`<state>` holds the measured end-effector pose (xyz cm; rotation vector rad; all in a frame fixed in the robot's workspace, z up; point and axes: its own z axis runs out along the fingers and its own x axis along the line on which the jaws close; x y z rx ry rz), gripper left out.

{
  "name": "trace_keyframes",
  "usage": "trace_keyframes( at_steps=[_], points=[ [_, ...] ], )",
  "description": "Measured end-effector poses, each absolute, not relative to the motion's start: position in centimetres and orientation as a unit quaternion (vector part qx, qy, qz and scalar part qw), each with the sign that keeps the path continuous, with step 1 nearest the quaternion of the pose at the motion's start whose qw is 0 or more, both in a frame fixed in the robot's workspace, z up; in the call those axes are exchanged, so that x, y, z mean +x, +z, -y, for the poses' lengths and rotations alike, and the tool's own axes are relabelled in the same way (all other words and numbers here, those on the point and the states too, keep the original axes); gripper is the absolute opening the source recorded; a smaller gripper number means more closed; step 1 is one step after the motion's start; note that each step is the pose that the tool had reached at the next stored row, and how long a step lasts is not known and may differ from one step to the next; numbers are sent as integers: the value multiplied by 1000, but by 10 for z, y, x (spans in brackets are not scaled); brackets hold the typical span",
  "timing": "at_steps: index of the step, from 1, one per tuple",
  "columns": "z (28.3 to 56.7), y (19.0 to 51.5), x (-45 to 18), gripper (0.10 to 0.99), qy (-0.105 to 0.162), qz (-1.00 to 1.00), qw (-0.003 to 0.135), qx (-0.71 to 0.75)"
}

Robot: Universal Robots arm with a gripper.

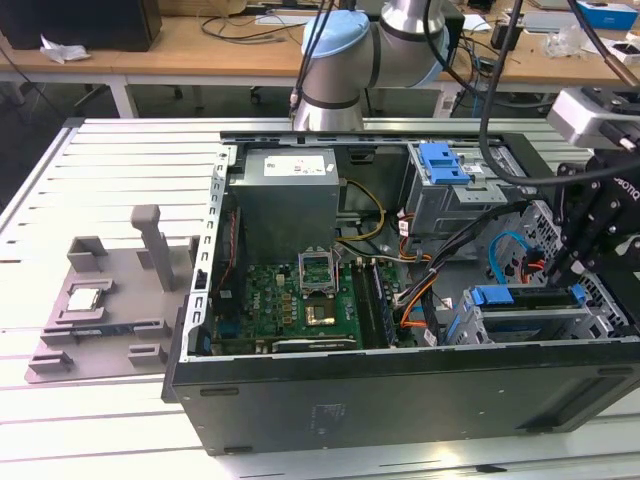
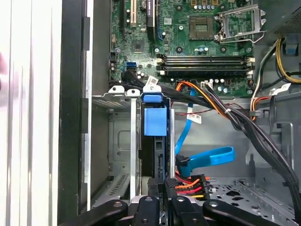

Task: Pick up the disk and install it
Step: 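Insert the first disk wire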

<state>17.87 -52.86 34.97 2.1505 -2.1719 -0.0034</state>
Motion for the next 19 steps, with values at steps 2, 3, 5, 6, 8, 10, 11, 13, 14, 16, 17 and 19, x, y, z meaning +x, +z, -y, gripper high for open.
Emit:
trace_keyframes(
  at_steps=[2,3,5,6,8,10,11,13,14,16,17,19],
  points=[
    [529,348,178,165,-1,710,43,703],
    [529,348,177,165,-1,710,43,703],
    [528,347,177,165,-1,710,43,703],
    [528,346,176,165,-1,710,43,703],
    [527,345,176,165,-1,710,43,703],
    [527,345,175,165,-1,710,43,703],
    [527,344,174,165,-1,710,43,703],
    [527,344,174,165,-1,710,43,703],
    [527,343,174,165,-1,710,43,703],
    [527,342,174,165,-1,710,43,703],
    [527,341,174,165,-1,710,43,703],
    [527,340,174,165,-1,710,43,703]
  ],
)
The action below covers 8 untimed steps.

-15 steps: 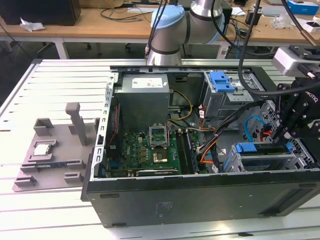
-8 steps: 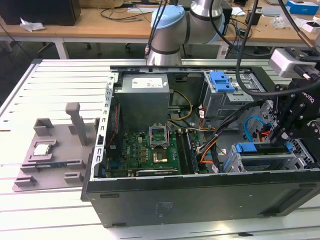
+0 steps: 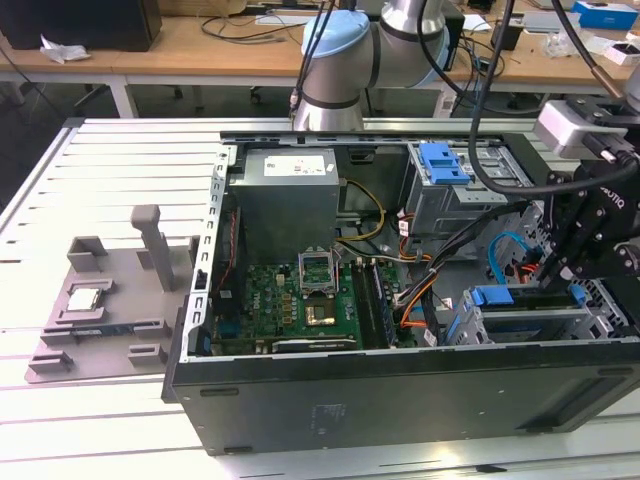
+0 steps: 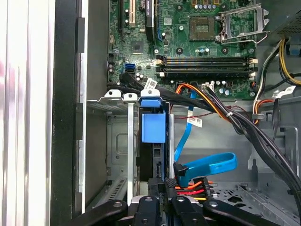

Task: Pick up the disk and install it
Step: 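Insert the first disk wire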

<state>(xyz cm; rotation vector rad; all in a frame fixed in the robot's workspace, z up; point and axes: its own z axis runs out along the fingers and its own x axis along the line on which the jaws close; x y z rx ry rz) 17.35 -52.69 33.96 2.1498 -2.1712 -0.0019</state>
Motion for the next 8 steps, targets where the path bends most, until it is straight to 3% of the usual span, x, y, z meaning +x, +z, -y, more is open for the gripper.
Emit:
trace_keyframes(
  at_steps=[8],
  points=[
    [527,339,175,165,-1,713,43,699]
  ],
)
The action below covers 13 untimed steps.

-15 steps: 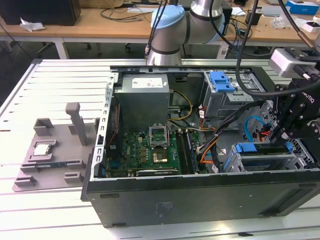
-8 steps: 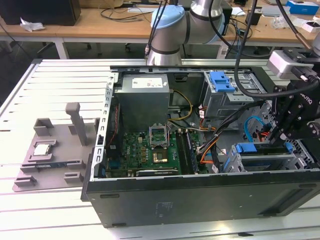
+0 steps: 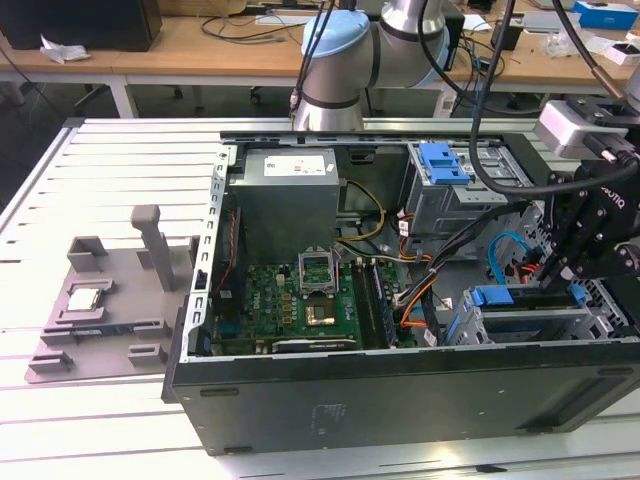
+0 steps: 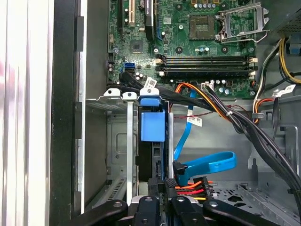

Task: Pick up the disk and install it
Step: 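Insert the first disk wire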

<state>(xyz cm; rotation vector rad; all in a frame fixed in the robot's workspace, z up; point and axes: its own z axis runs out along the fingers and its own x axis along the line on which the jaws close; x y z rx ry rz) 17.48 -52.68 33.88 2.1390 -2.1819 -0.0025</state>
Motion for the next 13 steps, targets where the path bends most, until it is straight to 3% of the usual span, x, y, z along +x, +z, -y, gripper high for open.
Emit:
trace_keyframes(
  at_steps=[13],
  points=[
    [527,345,174,165,1,716,43,696]
  ],
)
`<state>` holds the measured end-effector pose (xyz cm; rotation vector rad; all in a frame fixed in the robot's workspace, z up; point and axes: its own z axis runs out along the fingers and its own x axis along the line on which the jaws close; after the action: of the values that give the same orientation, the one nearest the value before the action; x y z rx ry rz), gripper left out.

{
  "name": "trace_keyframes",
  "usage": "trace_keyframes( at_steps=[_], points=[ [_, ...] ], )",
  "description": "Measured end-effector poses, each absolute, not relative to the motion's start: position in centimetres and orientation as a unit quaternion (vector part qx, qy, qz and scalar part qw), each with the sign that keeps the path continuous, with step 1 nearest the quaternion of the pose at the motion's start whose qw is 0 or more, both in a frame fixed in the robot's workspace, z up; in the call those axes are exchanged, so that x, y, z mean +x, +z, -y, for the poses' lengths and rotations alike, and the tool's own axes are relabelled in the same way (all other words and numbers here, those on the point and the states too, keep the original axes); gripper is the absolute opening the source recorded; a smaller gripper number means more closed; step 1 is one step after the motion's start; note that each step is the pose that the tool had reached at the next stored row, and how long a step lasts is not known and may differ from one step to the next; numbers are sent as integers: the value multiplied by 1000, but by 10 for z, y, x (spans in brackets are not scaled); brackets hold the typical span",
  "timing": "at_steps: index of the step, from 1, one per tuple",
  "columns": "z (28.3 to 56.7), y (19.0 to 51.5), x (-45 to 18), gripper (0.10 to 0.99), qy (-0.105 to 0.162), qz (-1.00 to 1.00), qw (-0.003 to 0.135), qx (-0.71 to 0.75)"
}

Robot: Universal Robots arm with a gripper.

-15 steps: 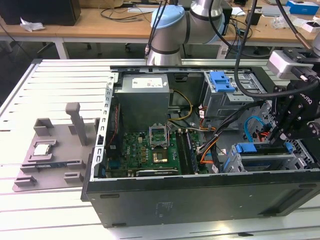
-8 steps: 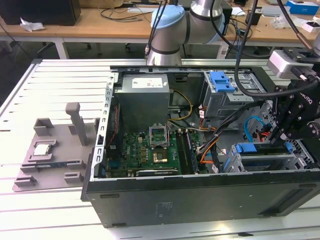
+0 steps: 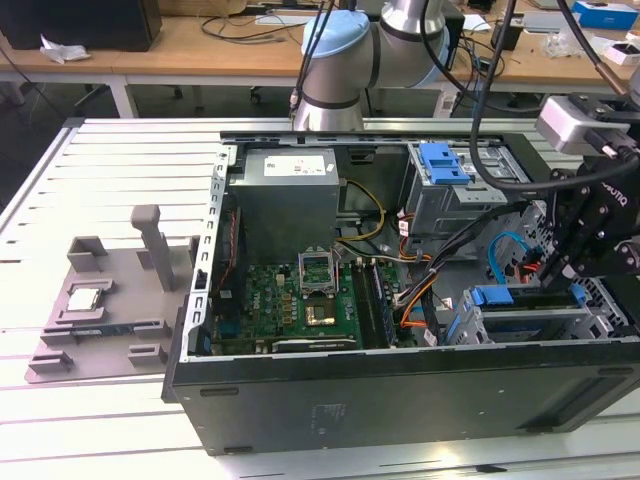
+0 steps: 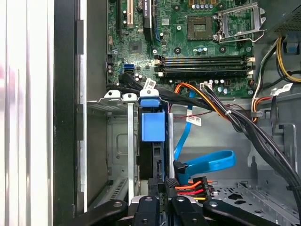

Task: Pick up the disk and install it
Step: 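Insert the first disk wire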

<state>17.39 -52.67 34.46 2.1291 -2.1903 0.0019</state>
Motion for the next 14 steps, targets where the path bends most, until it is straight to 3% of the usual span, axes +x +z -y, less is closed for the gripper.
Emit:
trace_keyframes(
  at_steps=[14],
  points=[
    [526,340,174,165,0,719,43,693]
  ],
)
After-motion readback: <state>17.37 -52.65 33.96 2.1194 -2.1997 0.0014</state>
